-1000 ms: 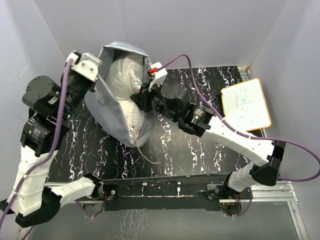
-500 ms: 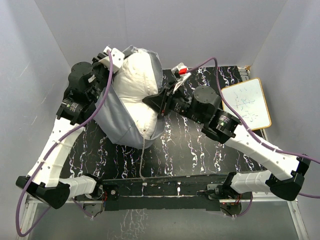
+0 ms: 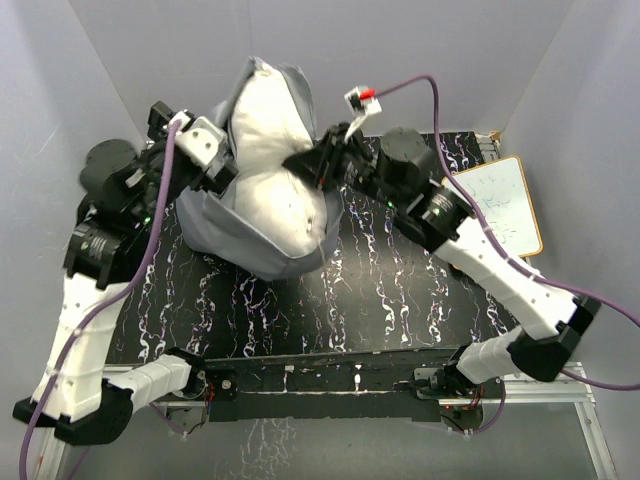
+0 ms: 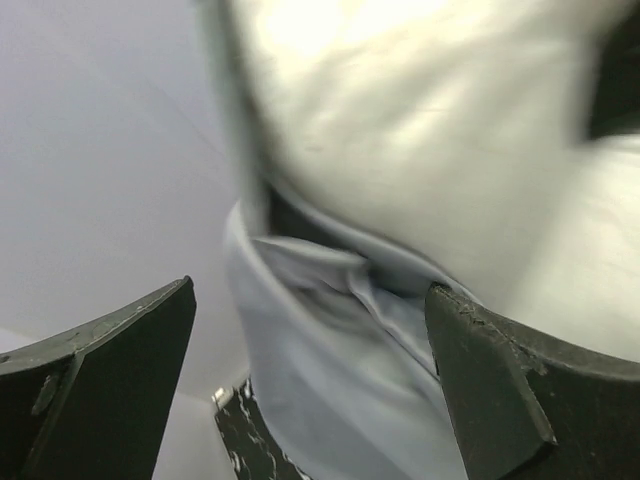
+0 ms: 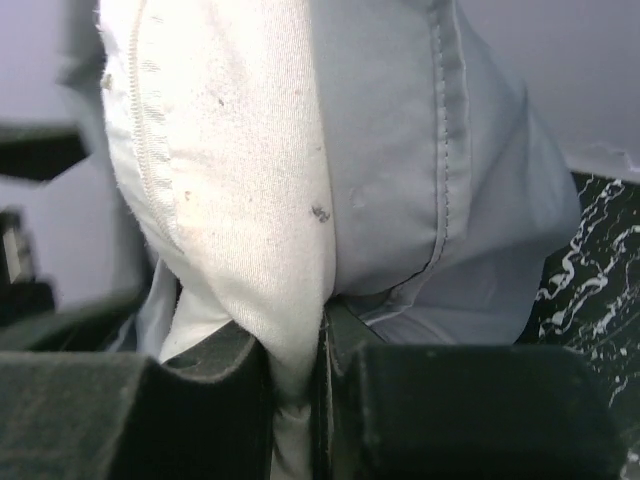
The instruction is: Remove the pillowcase from the pillow
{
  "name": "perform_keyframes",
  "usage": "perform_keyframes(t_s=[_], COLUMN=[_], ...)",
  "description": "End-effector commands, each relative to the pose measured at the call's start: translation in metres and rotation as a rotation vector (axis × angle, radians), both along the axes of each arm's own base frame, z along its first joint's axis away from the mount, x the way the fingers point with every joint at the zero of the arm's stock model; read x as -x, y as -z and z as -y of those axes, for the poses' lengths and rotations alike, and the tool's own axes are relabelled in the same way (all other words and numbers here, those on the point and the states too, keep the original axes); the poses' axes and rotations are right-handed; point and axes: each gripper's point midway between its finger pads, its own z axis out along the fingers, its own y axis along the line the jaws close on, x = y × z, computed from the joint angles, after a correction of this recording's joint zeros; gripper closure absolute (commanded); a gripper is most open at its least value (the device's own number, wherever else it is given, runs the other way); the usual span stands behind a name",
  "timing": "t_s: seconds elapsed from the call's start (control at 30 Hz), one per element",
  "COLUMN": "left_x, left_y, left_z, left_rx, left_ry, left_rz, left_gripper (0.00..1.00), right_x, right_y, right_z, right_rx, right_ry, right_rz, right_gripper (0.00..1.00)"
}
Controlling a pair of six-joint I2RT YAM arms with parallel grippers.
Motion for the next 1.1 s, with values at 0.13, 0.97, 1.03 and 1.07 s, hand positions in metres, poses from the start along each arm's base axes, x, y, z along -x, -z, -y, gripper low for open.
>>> perform_keyframes(t_s=[0.13, 0.97, 1.03, 1.07], left_x=[0.085, 0.088, 0.082, 0.079], left_y=[0.010, 0.132, 0.140, 0.143], left_z=[0.036, -0.007, -0.016, -0.020], left_rx=[-0.077, -0.463, -0.487, -0.495], left_ry=[0.380, 0.273, 0.215, 0.189], left_rz=[-0.007, 0.024, 0.019, 0.014], left_gripper=[0.03, 0.34, 0.35, 0.36], right_x=[-0.026, -0.048, -0.050, -0.050], right_y=[-0.100, -0.119, -0.120, -0.120], right_z=[-0.008, -0.008, -0.001, 0.001], right_rx=[-0.282, -0.312, -0.315, -0.318], right_ry=[0.089, 0.238, 0.236, 0.231], right_rz=[0.073, 0.084, 0.080, 0.076], right_gripper=[0.92, 0.92, 0.92, 0.92])
